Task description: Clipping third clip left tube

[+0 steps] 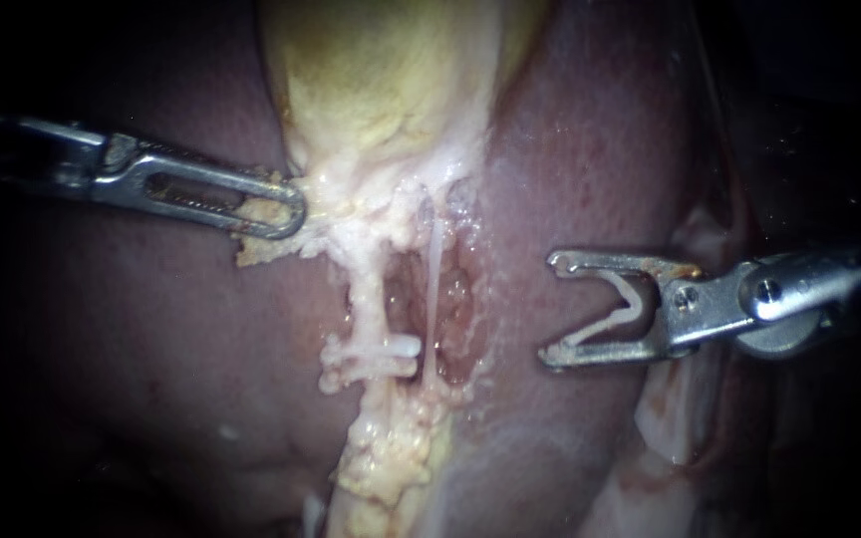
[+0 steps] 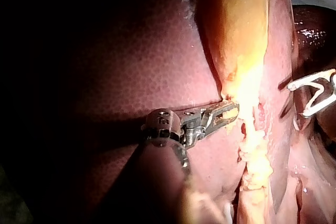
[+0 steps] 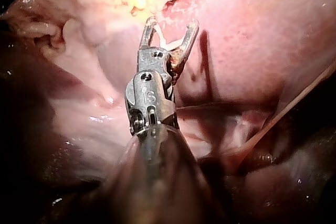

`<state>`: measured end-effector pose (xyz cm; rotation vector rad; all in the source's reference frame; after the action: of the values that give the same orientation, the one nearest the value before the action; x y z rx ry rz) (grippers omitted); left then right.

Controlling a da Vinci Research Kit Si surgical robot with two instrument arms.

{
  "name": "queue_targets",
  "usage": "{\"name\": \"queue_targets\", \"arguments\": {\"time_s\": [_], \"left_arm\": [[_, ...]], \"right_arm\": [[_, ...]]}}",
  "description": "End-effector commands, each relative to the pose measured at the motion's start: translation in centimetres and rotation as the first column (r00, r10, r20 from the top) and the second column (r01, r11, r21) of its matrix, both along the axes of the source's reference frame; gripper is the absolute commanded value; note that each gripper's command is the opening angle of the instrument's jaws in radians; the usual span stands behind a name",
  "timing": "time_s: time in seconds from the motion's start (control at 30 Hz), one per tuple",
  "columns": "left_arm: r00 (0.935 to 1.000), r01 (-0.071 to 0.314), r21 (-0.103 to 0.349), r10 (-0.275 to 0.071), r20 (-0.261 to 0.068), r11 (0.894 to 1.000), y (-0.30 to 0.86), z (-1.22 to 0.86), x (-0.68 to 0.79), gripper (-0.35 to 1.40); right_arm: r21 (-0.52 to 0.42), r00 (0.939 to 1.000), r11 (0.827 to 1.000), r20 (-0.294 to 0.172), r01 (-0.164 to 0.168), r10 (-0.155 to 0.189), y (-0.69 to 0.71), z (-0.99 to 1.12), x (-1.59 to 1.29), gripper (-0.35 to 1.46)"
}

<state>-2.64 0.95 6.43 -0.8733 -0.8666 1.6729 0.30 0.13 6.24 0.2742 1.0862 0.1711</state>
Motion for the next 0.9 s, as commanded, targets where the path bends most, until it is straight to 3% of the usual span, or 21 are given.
{"name": "queue_targets", "arguments": {"time_s": [0.03, 0.2, 0.4, 0.57, 0.73, 0.9], "left_arm": [[1.0000, -0.002, 0.002, 0.002, 0.004, 1.000, 0.01, -0.04, 0.03, -0.35], [1.0000, -0.003, 0.013, 0.003, 0.006, 1.000, 0.18, -0.28, 0.22, -0.35], [0.9993, 0.035, 0.013, -0.035, 0.016, 0.999, 0.41, -0.59, 0.52, -0.35], [0.9991, 0.041, 0.011, -0.042, 0.012, 0.999, 0.42, -0.62, 0.56, -0.35], [0.9990, 0.042, 0.011, -0.042, 0.012, 0.999, 0.42, -0.62, 0.56, -0.35], [0.9990, 0.042, 0.011, -0.043, 0.012, 0.999, 0.41, -0.62, 0.55, -0.35]], "right_arm": [[0.000, 1.0000, 1.000, 0.000, -0.001, 0.001, 0.00, 0.00, 0.00, 0.50], [0.003, 1.0000, 1.000, 0.001, 0.003, -0.003, 0.01, -0.01, 0.00, 0.50], [0.003, 1.0000, 1.000, 0.001, 0.003, -0.003, 0.02, -0.02, 0.00, 0.50], [0.010, 0.9999, 1.000, -0.011, 0.007, -0.007, 0.03, -0.06, 0.01, 0.50], [0.032, 0.9980, 0.999, -0.050, 0.040, -0.038, 0.06, -0.12, 0.13, 0.50], [0.124, 0.9948, 0.992, -0.101, 0.019, -0.006, 0.02, -0.15, 0.37, 0.50]]}}
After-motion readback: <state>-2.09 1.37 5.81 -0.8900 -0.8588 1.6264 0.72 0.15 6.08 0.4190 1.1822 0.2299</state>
